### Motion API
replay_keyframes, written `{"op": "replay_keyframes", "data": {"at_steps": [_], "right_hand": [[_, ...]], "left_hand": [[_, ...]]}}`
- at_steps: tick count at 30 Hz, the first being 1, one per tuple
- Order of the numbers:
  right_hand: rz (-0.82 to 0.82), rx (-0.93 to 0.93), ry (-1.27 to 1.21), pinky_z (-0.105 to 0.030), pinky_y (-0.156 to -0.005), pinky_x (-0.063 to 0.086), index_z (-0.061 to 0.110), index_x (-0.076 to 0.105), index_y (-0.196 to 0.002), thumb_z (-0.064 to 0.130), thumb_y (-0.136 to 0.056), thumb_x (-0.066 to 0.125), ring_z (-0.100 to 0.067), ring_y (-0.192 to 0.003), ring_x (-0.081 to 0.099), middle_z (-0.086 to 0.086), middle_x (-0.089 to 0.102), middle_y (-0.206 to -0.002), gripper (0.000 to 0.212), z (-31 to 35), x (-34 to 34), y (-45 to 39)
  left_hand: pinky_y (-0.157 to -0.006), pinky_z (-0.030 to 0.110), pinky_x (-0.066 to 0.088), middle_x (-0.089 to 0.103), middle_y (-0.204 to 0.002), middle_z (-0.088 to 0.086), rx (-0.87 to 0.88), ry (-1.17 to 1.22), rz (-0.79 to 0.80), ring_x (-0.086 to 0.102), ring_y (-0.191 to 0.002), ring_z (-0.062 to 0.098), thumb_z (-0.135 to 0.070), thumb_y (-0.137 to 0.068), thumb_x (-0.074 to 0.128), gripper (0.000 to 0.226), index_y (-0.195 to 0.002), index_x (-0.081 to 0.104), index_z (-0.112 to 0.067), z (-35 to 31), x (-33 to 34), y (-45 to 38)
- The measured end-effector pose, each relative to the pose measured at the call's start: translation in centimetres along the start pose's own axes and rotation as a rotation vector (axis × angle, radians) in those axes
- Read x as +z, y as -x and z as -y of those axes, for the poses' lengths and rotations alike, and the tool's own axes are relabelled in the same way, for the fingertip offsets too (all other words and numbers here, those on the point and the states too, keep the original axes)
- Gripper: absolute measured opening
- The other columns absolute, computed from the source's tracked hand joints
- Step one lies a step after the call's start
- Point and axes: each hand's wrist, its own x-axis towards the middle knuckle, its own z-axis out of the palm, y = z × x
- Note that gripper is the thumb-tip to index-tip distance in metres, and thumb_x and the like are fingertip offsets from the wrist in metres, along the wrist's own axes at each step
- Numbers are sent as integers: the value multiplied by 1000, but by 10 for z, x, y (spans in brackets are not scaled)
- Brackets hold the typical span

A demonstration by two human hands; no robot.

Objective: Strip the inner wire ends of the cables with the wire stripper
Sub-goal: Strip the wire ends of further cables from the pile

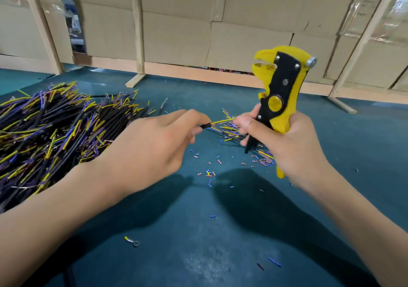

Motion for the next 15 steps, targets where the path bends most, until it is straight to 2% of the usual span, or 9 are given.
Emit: {"op": "replay_keyframes", "data": {"at_steps": [1, 4, 5, 7, 9, 11, 12, 14, 15], "right_hand": [[35, 4, -106, -52, -72, 62, 17, 68, -79, 21, -83, 77, -32, -72, 70, -15, 72, -83, 11, 3, 5, 3], [91, 4, -294, -41, -66, 60, 26, 71, -78, 9, -80, 77, -29, -73, 66, -11, 71, -82, 18, 6, 14, 9], [89, 1, -303, -42, -67, 61, 28, 72, -78, 8, -79, 76, -27, -74, 67, -6, 72, -82, 21, 6, 16, 10], [60, -7, -275, -54, -70, 61, 30, 71, -78, 9, -79, 76, -26, -77, 69, 0, 73, -82, 22, 5, 17, 10], [45, 0, -279, -56, -70, 61, 24, 68, -81, 7, -78, 76, -26, -76, 69, 0, 72, -81, 18, 4, 16, 9], [57, 31, -349, -47, -69, 60, 12, 64, -87, 3, -78, 76, -26, -75, 66, -2, 69, -78, 17, 3, 16, 9], [63, 46, -382, -44, -70, 59, 8, 63, -88, 2, -78, 75, -27, -76, 65, -3, 68, -78, 18, 3, 16, 9], [70, 65, -424, -42, -71, 58, 6, 62, -90, 1, -78, 75, -29, -76, 64, -5, 67, -78, 19, 3, 14, 8], [69, 69, -438, -42, -71, 57, 6, 61, -89, 1, -78, 75, -30, -76, 64, -6, 67, -78, 18, 3, 14, 8]], "left_hand": [[-64, 46, 56, 62, -91, -7, 13, 13, 8, 64, -74, 27, -12, -98, 45, 30, -123, 62, -11, -1, 1, 0], [-67, 42, 56, 60, -85, -9, 17, 85, 20, 57, -71, 10, -6, -101, 47, 30, -128, 60, -10, -1, 4, 1], [-70, 37, 56, 59, -84, -10, 17, 118, 18, 53, -71, 4, -5, -101, 48, 30, -129, 59, -11, -1, 4, 1], [-68, 17, 49, 61, -81, -11, 15, 172, 15, 49, -66, -1, -7, -102, 48, 29, -129, 60, -11, -5, 5, 1], [-61, 4, 35, 64, -78, -11, 5, 210, 1, 45, -59, -5, -11, -103, 47, 28, -126, 61, -9, -11, 6, 0], [-56, 6, 35, 65, -76, -13, -9, 248, -26, 48, -54, -1, -15, -103, 47, 27, -125, 61, -11, -14, 8, -1], [-53, 13, 40, 65, -75, -14, -28, 284, -39, 51, -53, 6, -17, -103, 47, 26, -125, 61, -14, -15, 10, -1], [-50, 26, 43, 67, -75, -15, -107, 409, -48, 50, -49, 17, -23, -102, 47, 24, -121, 62, -22, -16, 13, 0], [-48, 26, 41, 69, -75, -13, -164, 507, -33, 48, -49, 18, -25, -102, 48, 22, -118, 63, -24, -16, 15, 0]]}}
